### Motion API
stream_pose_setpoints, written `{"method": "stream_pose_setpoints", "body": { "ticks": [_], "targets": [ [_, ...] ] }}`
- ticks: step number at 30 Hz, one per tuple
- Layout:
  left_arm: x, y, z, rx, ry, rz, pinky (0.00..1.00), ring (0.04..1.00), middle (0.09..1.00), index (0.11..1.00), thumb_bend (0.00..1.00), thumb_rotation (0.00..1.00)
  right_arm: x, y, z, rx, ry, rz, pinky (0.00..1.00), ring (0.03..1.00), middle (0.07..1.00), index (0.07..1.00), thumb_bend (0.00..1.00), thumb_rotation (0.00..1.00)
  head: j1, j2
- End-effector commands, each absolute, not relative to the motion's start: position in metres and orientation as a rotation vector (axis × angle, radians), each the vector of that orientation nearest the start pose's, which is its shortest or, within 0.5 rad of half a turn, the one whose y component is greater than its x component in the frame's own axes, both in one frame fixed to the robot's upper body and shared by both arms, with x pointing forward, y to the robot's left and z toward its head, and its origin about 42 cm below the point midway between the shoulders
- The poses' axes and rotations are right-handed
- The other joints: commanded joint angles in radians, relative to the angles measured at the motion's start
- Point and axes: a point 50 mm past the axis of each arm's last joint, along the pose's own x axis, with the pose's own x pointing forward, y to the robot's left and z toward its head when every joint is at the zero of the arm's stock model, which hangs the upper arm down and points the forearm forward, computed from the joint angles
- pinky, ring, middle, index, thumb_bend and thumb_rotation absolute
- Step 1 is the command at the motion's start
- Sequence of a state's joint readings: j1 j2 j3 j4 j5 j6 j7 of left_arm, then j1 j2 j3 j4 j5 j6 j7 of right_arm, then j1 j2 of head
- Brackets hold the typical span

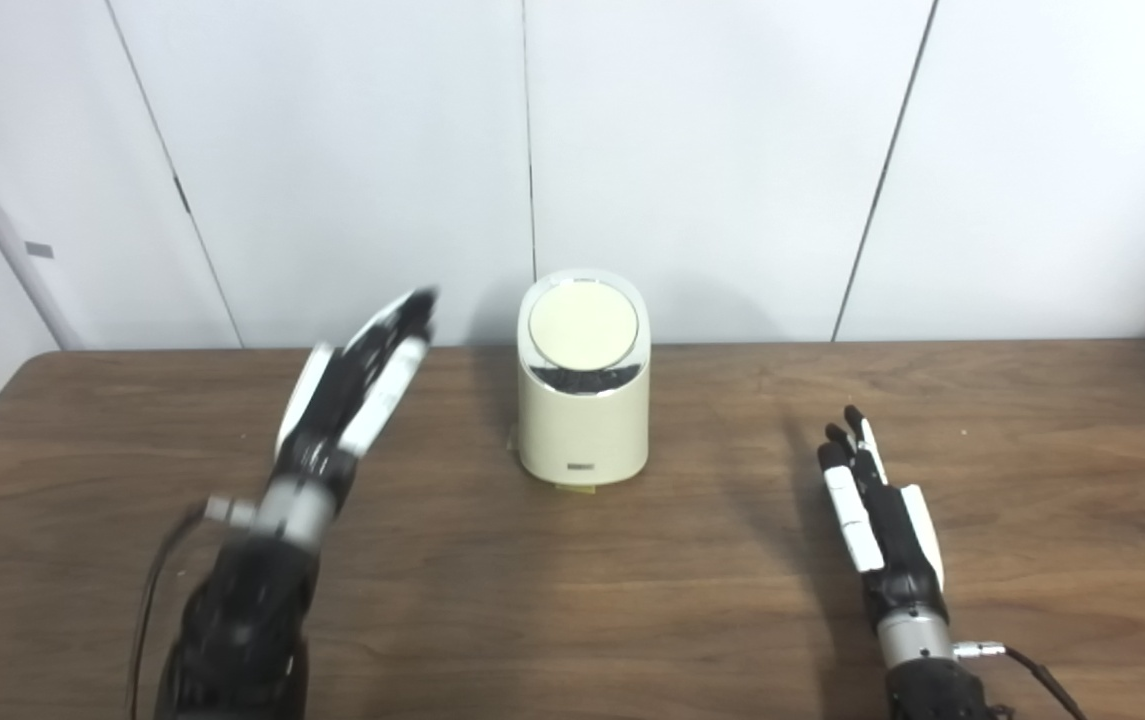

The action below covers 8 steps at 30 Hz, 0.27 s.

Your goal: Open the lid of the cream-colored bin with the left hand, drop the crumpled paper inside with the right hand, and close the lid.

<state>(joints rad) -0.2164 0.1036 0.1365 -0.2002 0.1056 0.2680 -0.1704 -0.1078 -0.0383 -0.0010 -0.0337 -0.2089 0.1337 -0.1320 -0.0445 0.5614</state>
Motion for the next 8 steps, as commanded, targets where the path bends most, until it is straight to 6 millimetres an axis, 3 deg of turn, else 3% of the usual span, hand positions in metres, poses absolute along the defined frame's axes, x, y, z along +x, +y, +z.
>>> {"method": "stream_pose_setpoints", "body": {
  "ticks": [1,8],
  "targets": [
    [0.334,0.26,0.215,0.162,-0.227,-0.009,0.99,0.966,0.945,0.968,0.51,0.82,0.324,-0.22,0.148,-0.254,-0.1,-0.13,0.93,0.959,0.945,1.0,0.63,1.0,0.001,0.002],
    [0.303,0.285,0.182,0.122,-0.162,0.048,1.0,0.992,0.977,0.998,0.46,0.85,0.322,-0.222,0.149,-0.251,-0.11,-0.126,0.92,0.955,0.946,1.0,0.63,1.0,0.002,0.007]
  ]
}}
